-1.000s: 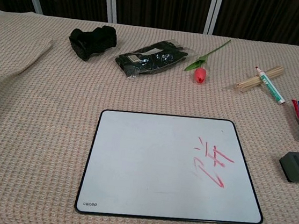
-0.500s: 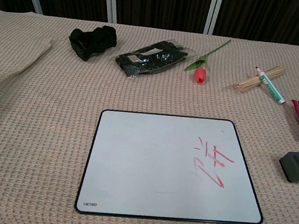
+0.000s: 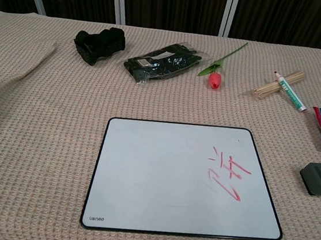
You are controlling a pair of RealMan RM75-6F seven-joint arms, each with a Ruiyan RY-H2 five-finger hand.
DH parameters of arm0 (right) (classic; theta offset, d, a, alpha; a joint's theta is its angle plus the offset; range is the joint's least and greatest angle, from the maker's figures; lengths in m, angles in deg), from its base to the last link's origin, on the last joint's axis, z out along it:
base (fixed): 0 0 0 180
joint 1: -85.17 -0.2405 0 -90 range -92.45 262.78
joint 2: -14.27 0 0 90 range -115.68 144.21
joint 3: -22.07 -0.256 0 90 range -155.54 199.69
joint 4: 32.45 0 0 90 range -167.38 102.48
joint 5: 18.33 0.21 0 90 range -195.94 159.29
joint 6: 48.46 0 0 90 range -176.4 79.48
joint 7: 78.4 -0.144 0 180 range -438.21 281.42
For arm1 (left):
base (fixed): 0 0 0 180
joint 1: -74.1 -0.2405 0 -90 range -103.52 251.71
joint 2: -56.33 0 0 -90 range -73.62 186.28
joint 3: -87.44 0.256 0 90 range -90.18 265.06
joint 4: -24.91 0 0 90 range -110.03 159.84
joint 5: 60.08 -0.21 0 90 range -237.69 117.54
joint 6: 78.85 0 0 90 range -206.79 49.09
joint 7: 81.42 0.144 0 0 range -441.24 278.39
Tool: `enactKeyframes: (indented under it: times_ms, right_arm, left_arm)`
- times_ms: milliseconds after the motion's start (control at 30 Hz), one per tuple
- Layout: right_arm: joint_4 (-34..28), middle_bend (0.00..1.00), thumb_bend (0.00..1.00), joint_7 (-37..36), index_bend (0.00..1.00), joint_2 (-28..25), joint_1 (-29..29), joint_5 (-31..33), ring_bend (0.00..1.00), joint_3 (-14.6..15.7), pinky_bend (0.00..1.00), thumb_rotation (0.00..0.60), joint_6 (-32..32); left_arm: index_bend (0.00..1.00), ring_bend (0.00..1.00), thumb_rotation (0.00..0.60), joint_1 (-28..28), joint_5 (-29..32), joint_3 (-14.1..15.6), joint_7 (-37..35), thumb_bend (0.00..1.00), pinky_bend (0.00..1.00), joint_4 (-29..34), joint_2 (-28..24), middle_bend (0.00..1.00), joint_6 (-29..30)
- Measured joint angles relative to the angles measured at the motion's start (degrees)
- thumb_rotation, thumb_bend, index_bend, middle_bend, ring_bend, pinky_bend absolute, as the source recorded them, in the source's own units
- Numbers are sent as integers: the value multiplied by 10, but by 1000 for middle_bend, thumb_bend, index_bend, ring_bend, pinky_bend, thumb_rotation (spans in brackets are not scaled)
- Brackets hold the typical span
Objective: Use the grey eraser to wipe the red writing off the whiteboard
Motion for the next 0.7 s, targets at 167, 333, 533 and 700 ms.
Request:
enactKeyframes:
  times_ms: [167,333,533,700]
  right_arm:
    - [4,130,77,2,5,4,-25,-13,143,6,159,600,32]
    - [7,156,113,27,65,25,-46,-16,154,4,159,600,59]
    - [4,186,181,74,101,63,-72,7,183,-7,159,600,95]
    - [4,202,195,98,123,83,-86,23,210,-12,177,600,114]
  left_arm:
    - [156,0,600,0,1,1,2,527,17,2,1,48,-2]
    - [144,0,600,1,4,0,3,526,17,3,0,48,-3]
    - [140,0,600,0,10,-1,2,526,17,6,-2,48,-5]
    - [140,0,600,0,11,-1,0,526,17,7,-4,48,-6]
